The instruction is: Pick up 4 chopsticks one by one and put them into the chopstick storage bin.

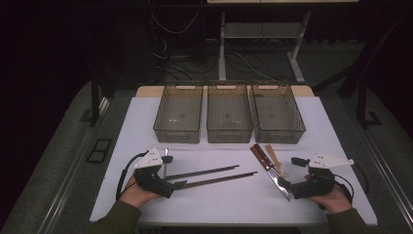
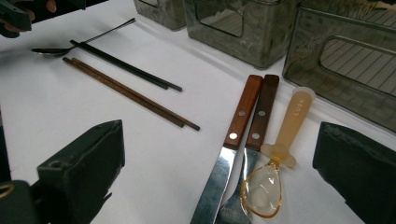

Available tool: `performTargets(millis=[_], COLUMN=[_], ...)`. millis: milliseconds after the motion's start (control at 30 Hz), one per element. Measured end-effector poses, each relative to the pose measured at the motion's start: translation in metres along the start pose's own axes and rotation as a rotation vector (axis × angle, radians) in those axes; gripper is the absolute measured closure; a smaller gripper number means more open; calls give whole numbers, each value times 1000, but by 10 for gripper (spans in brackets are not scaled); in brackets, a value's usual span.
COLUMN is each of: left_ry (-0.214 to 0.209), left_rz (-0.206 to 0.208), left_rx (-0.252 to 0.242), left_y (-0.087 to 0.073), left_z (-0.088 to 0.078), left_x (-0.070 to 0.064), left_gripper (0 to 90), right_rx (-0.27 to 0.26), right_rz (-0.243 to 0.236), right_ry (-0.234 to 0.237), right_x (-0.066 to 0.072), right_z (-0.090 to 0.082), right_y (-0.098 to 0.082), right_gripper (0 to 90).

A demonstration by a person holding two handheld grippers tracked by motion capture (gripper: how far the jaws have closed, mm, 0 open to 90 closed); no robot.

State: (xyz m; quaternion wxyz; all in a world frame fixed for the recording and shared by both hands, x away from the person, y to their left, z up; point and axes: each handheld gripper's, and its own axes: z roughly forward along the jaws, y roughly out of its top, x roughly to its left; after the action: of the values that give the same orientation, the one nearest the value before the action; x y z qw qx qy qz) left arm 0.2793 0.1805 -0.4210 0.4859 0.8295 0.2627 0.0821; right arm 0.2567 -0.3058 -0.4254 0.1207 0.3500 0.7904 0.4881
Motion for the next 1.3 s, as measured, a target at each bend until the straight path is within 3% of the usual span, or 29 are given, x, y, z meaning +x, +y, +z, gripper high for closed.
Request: performTargets(millis=[200,833,1067,1300], left_ry=[2,-24,-41,-80], left_rz=[-9,27,34,33], left_rx=[-7,8,11,22], left_y=[1,14,19,22], left_z=[-2,4,10,18], left_x=[1,6,6,6], left_gripper=[0,0,44,163], right_rx=[2,10,13,17], right_rz=[2,-6,-4,-4], right_ry=[2,25,31,34], right_x=[0,1,1,2], right_z=[0,4,5,6], right_y=[0,2,2,2], right_gripper=[24,24,24,24])
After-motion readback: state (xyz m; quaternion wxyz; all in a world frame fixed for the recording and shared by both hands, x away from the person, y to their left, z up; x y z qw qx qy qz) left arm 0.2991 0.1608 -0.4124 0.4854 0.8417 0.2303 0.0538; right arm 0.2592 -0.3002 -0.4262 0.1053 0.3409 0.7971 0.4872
